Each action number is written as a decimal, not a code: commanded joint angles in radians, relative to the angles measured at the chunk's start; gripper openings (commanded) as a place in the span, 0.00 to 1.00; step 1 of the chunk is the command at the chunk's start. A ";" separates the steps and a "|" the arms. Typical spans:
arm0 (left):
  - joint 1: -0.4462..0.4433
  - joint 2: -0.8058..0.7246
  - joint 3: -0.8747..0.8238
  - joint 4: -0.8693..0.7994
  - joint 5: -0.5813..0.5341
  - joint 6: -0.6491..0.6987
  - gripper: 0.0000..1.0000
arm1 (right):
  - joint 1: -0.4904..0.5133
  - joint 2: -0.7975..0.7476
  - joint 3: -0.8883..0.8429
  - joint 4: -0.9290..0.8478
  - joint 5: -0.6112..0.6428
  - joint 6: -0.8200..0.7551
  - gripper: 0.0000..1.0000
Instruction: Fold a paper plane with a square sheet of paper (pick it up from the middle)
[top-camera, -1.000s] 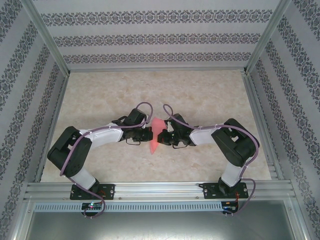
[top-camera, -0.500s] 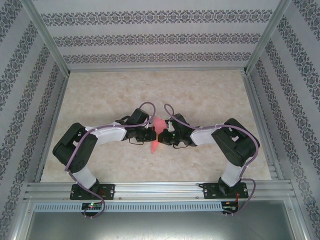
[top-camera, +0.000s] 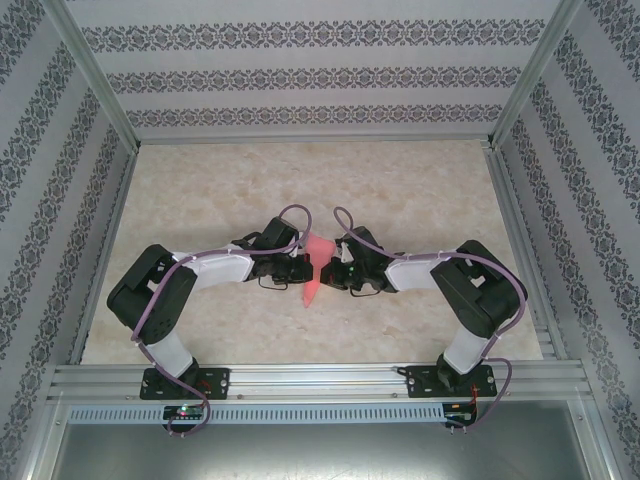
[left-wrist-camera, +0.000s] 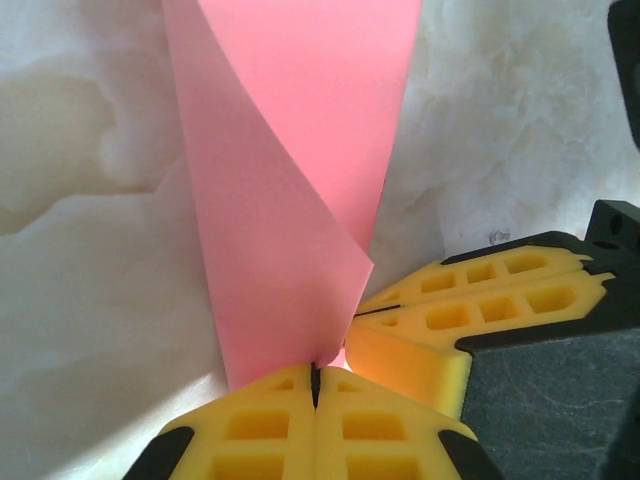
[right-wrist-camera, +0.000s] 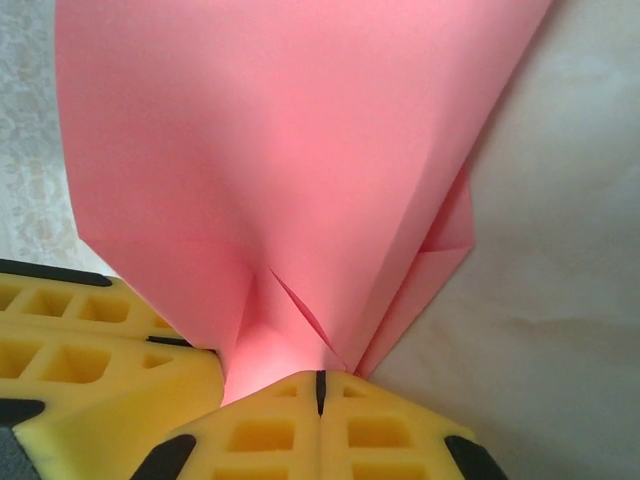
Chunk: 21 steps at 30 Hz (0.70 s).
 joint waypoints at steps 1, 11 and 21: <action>-0.012 0.010 0.028 0.015 0.010 -0.008 0.00 | -0.009 0.020 0.008 -0.012 0.005 -0.008 0.05; -0.012 0.035 0.026 0.067 0.053 -0.043 0.00 | -0.009 0.048 0.009 -0.010 0.001 -0.005 0.05; -0.015 0.066 0.033 0.102 0.080 -0.055 0.00 | -0.014 0.058 0.003 0.022 -0.015 0.003 0.05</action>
